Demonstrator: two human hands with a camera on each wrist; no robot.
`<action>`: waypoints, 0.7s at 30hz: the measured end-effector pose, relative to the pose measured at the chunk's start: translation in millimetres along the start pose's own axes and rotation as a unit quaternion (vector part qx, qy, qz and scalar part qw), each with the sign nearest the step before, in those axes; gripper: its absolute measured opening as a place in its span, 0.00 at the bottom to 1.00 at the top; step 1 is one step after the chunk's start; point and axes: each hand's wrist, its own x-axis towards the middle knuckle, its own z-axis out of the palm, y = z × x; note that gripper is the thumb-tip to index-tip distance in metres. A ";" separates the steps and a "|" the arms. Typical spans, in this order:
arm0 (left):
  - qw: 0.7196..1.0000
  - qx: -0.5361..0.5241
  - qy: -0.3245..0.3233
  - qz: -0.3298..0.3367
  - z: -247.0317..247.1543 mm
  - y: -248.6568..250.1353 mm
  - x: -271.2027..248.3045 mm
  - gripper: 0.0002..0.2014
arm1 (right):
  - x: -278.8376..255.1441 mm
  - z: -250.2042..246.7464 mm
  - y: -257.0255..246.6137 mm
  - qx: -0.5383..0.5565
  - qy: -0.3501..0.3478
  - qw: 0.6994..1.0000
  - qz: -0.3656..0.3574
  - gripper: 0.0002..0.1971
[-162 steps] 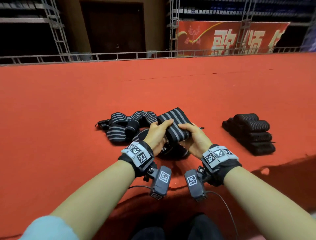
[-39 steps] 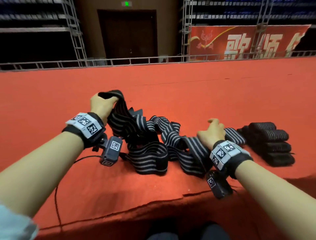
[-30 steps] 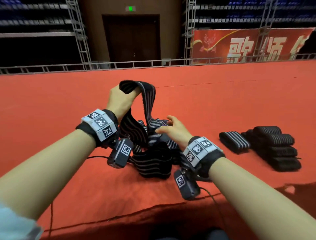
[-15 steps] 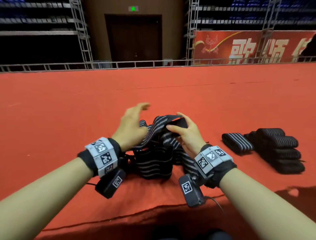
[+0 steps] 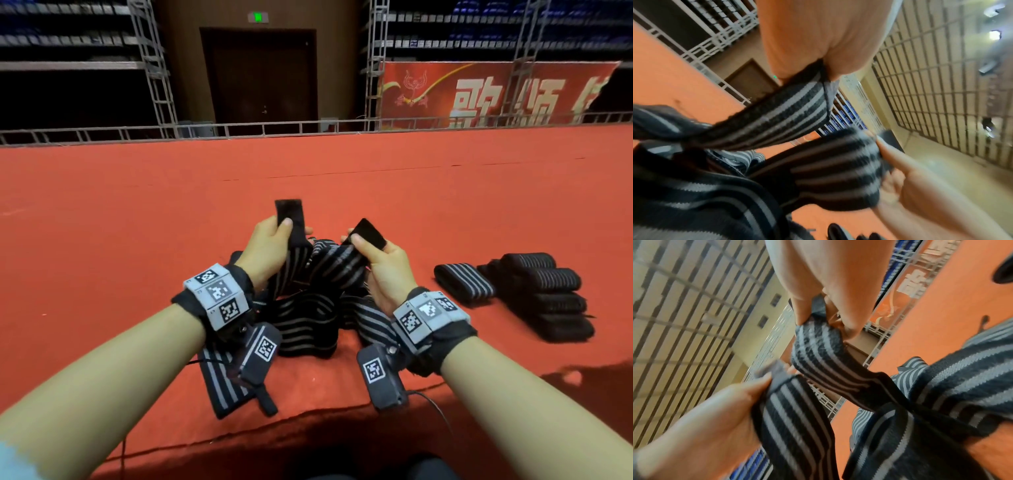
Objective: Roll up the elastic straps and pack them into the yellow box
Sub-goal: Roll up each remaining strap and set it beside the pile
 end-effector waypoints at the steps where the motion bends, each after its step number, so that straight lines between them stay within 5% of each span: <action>1: 0.999 -0.029 0.019 -0.018 -5.2 0.5 1.0 0.16 | 2.7 -5.0 -2.5 0.019 0.020 1.000 -0.002 0.04; 4: 0.990 -0.125 0.039 -0.049 -19.2 1.1 1.2 0.13 | 8.4 -14.8 -14.3 0.036 0.021 0.999 0.001 0.09; 9: 0.988 -0.141 0.057 -0.026 -22.6 3.0 0.2 0.06 | -12.7 16.9 -29.8 -0.105 -0.143 0.984 -0.029 0.09; 12: 0.987 -0.152 0.056 -0.013 -13.5 11.7 -5.2 0.04 | -21.7 39.5 -24.1 -0.134 -0.174 0.973 -0.071 0.06; 16: 0.977 -0.211 -0.009 -0.017 -3.4 20.4 -16.5 0.06 | -21.0 53.1 -16.7 -0.125 -0.152 0.976 -0.092 0.05; 21: 0.964 -0.259 -0.061 -0.014 -1.9 19.5 -22.8 0.13 | -12.8 56.3 -15.7 -0.224 -0.025 0.959 -0.171 0.04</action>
